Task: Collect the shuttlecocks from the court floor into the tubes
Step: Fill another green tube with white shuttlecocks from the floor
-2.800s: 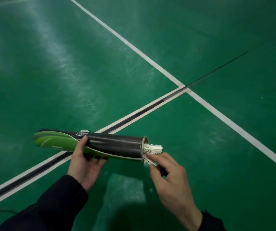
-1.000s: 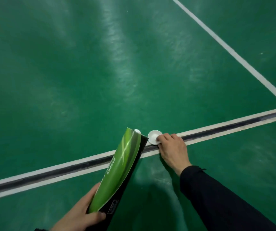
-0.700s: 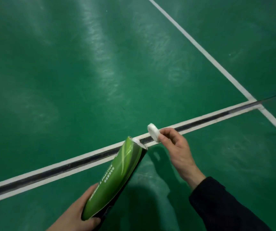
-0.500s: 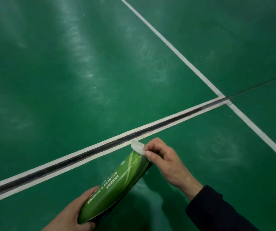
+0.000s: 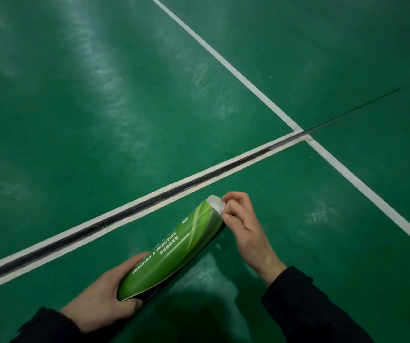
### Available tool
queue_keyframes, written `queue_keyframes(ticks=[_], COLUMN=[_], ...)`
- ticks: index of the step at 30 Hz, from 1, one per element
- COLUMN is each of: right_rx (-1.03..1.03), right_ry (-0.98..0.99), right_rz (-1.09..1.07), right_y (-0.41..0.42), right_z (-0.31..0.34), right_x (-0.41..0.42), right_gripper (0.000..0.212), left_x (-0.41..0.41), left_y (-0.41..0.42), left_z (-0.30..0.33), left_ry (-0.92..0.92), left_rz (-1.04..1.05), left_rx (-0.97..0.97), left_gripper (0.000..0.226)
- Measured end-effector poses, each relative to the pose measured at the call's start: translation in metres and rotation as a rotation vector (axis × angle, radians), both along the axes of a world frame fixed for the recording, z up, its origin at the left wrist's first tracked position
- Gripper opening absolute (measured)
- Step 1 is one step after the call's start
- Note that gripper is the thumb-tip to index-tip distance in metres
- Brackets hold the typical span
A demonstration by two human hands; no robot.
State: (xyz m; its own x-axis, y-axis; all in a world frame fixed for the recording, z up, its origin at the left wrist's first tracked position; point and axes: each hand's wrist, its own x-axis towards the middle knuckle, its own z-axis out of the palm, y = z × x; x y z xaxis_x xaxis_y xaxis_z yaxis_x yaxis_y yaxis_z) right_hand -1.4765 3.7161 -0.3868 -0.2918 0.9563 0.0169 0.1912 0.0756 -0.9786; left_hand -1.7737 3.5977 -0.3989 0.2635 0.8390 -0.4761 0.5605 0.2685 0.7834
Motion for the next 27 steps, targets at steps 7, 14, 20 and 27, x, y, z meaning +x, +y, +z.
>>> queue_keyframes(ticks=[7, 14, 20, 27], right_rx=[-0.043, -0.207, -0.223, -0.128], right_ry=[0.07, -0.202, -0.072, 0.056], right_rz=[-0.094, 0.004, -0.3, -0.404], right_y=[-0.003, -0.006, -0.002, 0.0], right_z=[-0.006, -0.008, -0.012, 0.0], right_x=[0.006, 0.001, 0.005, 0.005], right_gripper=[0.026, 0.059, 0.039, 0.044], left_x=[0.012, 0.018, -0.002, -0.03], left_y=[0.013, 0.01, 0.001, 0.005], left_z=[-0.008, -0.023, -0.034, -0.051], left_ry=[0.073, 0.072, 0.264, -0.303], left_rz=[-0.042, -0.056, 0.278, 1.117], left_rx=[0.033, -0.012, 0.244, 0.046], left_gripper=[0.085, 0.084, 0.069, 0.061])
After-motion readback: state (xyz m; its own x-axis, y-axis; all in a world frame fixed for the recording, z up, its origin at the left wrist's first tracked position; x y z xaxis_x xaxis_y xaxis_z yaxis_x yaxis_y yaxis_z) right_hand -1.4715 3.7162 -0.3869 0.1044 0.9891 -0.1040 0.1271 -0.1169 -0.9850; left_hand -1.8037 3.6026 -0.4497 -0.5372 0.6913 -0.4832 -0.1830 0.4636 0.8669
